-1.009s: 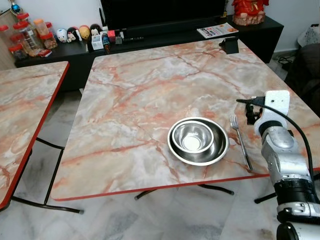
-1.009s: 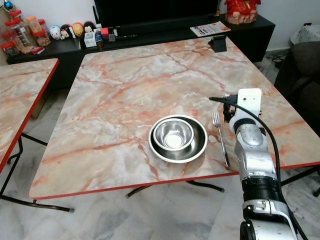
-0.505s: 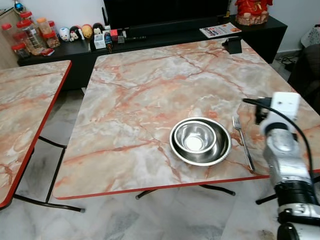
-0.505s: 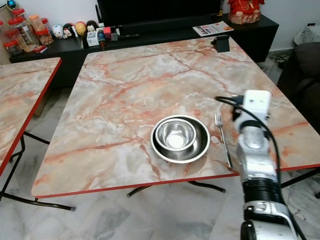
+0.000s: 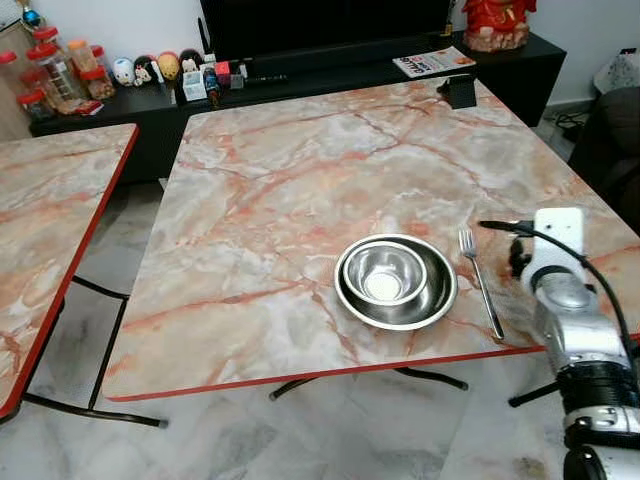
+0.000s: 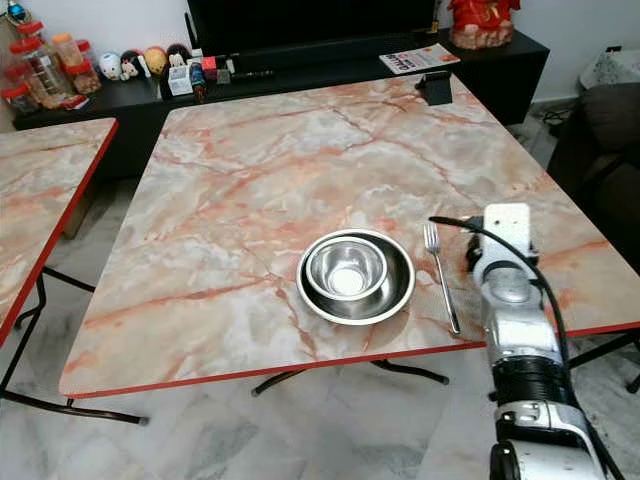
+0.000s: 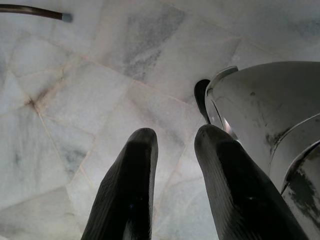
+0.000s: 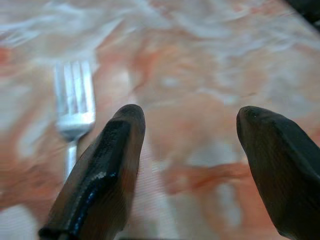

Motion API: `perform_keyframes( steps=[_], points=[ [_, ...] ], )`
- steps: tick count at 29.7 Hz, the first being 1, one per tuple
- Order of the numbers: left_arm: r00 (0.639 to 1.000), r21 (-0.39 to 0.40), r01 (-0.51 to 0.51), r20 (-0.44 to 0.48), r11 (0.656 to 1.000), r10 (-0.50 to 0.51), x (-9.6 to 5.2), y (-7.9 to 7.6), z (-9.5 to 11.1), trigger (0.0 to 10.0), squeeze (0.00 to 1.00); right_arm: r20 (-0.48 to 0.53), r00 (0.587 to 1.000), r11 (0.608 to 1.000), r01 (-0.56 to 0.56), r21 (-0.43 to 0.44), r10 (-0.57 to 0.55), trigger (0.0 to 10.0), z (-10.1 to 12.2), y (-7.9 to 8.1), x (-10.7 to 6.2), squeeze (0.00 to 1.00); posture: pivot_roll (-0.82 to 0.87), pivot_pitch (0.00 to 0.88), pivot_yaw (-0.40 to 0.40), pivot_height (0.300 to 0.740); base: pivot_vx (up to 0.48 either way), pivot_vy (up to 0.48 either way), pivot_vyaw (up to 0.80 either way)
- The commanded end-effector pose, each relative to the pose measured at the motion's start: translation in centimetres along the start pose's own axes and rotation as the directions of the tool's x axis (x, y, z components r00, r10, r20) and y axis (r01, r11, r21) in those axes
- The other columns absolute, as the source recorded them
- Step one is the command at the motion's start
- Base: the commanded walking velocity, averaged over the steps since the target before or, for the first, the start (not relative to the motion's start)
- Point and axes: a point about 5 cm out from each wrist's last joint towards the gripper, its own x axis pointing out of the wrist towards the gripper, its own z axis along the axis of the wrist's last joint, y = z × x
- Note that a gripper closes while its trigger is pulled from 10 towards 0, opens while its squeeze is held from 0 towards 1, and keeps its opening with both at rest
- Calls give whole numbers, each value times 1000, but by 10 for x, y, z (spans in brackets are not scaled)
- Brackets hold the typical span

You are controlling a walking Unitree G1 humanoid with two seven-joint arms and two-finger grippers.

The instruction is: Setting the table

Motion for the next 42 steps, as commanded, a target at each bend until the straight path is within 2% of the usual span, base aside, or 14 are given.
perform_keyframes(
  steps=[1, 15, 16, 19, 24, 27, 30, 32, 33, 35, 38, 42],
  points=[
    [1000, 1, -7, -29, 1000, 7, -3, 4, -6, 10000, 0, -24, 999, 1000, -30, 5, 30, 10000, -1, 6, 1, 0, -132, 52, 95, 736, 0, 0, 0],
    [1000, -2, -5, -31, 1000, 5, -3, 5, -7, 10000, 0, -61, 996, 998, -63, 4, 64, 10000, -4, 8, 0, 0, -130, 56, 95, 736, 0, 0, 0],
    [1000, -1, -5, -31, 1000, 5, -3, 5, -7, 10000, 0, -39, 997, 998, -70, 8, 70, 10000, -1, 9, 0, 0, -130, 56, 95, 736, 0, 0, 0],
    [1000, 1, -4, -31, 1000, 4, -3, 5, -7, 10000, 0, 177, 979, 994, -108, 23, 102, 10000, 25, 16, -5, 0, -131, 55, 95, 736, 0, 0, 0],
    [1000, 2, -9, -20, 1000, 9, -3, 5, -6, 10000, 0, 357, 931, 987, -123, 104, 78, 10000, 40, 19, -12, 0, -132, 54, 96, 736, 0, 0, 0],
    [1000, 0, -15, -16, 1000, 15, -3, 6, -5, 10000, 0, 378, 924, 984, -122, 130, 65, 10000, 38, 18, -12, 0, -127, 49, 96, 736, 0, 0, 0],
    [1000, -8, -25, -4, 1000, 25, -3, 7, -4, 10000, 0, 388, 919, 985, -122, 125, 65, 10000, 16, 31, -10, 0, -132, 43, 100, 736, 0, 0, 0],
    [1000, -5, -26, -3, 1000, 26, -3, 7, -4, 10000, 0, 374, 926, 987, -111, 118, 59, 10000, 9, 32, -9, 0, -132, 43, 100, 736, 0, 0, 0],
    [999, -7, -32, 8, 999, 32, -3, 7, -3, 10000, 0, 348, 937, 986, -89, 139, 35, 10000, -5, 33, -7, 0, -130, 34, 104, 736, 0, 0, 0],
    [999, -11, -36, 16, 999, 36, -3, 8, -2, 10000, 0, 351, 936, 983, -71, 169, 7, 10000, -12, 32, -6, 0, -123, 29, 104, 736, 0, 0, 0],
    [999, -12, -39, 21, 999, 40, -3, 8, -2, 10000, 0, 386, 923, 984, -79, 159, 12, 10000, -10, 33, -7, 0, -117, 24, 101, 736, 0, 0, 0],
    [998, -25, -51, 36, 998, 52, -3, 8, -1, 10000, 0, 486, 873, 983, -120, 142, 37, 10000, 5, 40, -10, 0, -117, 24, 101, 736, 0, 0, 0]
  ],
)
